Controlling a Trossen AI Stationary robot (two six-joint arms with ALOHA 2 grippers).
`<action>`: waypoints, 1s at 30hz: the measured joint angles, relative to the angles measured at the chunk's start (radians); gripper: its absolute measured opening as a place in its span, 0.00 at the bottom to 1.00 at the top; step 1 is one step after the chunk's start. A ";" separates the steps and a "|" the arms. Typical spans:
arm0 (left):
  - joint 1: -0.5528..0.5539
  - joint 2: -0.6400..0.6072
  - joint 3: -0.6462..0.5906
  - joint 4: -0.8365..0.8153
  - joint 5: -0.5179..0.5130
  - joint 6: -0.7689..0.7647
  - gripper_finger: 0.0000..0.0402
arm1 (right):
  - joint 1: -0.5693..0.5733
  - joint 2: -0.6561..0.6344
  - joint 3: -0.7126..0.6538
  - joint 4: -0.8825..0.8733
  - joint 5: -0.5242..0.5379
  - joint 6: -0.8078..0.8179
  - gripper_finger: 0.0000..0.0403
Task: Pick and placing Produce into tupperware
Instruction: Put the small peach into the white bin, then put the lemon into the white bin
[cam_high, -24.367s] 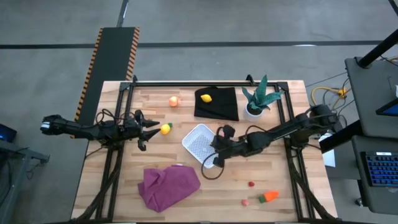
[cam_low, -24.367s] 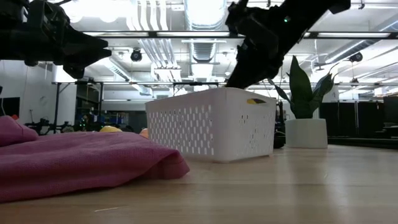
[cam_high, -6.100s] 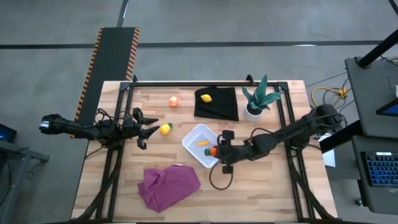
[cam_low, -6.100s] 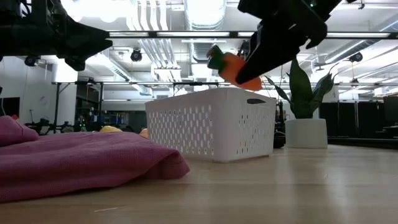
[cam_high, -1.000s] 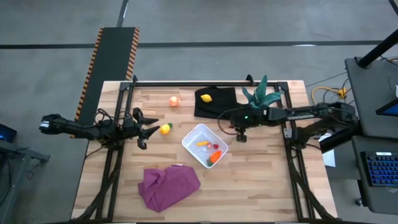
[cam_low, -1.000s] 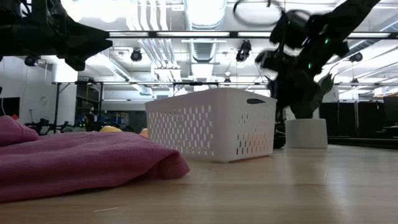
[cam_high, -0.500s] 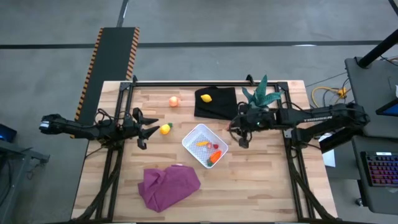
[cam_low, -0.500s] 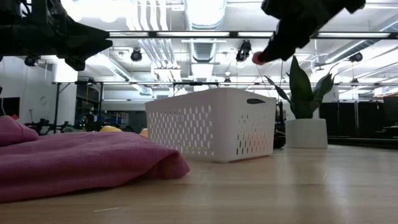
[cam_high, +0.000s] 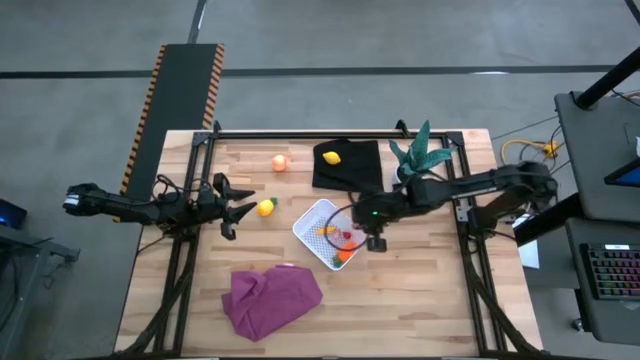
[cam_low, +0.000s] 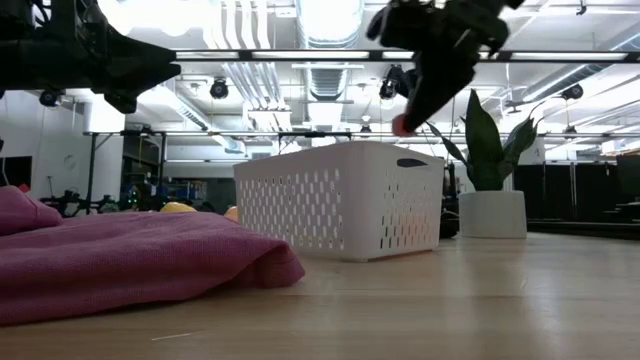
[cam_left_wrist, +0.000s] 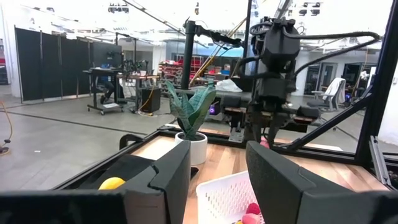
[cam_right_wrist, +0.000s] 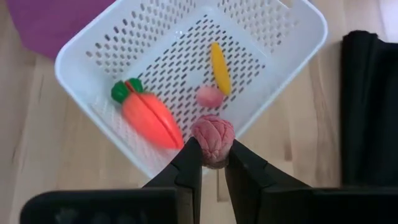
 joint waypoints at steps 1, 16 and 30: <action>0.000 0.000 0.000 0.000 0.000 0.000 0.35 | 0.001 0.019 0.016 -0.005 -0.001 -0.002 0.12; 0.000 0.008 0.000 -0.001 0.000 -0.006 0.35 | 0.003 0.186 0.159 -0.144 -0.060 -0.010 0.15; 0.000 0.011 0.000 -0.001 0.000 -0.008 0.35 | -0.001 0.172 0.169 -0.124 -0.029 -0.017 0.66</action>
